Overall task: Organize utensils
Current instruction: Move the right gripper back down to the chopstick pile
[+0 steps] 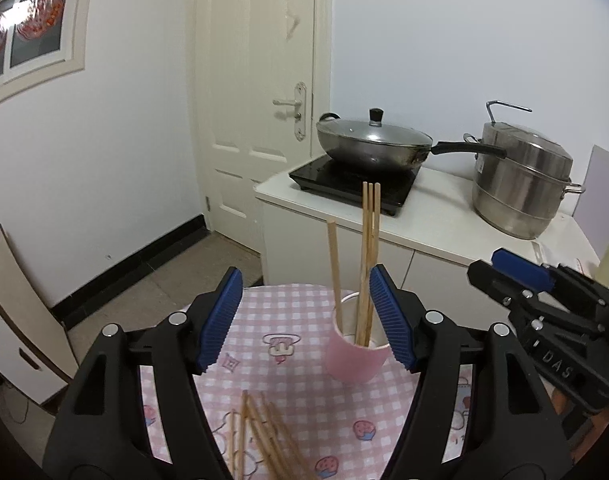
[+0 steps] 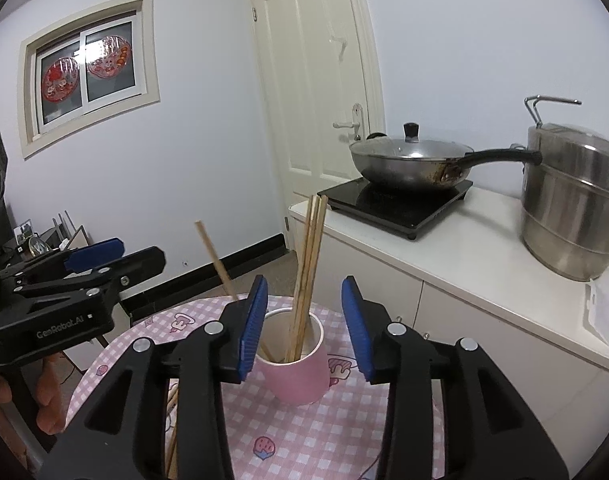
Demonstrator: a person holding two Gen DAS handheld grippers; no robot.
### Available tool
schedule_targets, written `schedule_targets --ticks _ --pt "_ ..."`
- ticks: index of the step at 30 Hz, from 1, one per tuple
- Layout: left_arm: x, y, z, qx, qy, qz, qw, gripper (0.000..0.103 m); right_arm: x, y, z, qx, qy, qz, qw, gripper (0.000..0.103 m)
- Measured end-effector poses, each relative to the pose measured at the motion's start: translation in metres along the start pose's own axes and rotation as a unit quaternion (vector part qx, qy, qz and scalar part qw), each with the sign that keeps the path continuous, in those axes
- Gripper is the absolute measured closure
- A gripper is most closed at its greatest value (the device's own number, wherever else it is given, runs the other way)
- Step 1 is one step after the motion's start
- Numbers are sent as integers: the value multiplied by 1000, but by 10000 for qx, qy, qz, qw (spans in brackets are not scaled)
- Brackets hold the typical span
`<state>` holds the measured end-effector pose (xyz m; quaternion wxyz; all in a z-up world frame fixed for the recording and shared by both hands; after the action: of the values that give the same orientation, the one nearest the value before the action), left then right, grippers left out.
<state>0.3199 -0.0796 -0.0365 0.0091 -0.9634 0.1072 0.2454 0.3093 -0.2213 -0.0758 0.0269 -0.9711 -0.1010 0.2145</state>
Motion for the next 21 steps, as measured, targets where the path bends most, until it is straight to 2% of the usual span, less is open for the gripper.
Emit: schedule_targets --ticks 12,21 --pt "-63 -29 26 37 122 -184 9998 32 -31 -36 13 -193 14 -127 9997 62" --pt "-75 -80 68 -94 -380 -248 9989 32 -21 -83 44 -533 -395 -390 9970 61"
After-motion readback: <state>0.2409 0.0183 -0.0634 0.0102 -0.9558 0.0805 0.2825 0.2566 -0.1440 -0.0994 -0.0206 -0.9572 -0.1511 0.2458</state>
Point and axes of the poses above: each gripper's, at about its wrist camera, not at the fingertips, and x roughly the way its jaws point, y to its right, z to its underside, the point moved 5 cm from there along x, roughly the way its jaws point, and after that the axes turned 5 degrees about z, right-handed, at the moved point
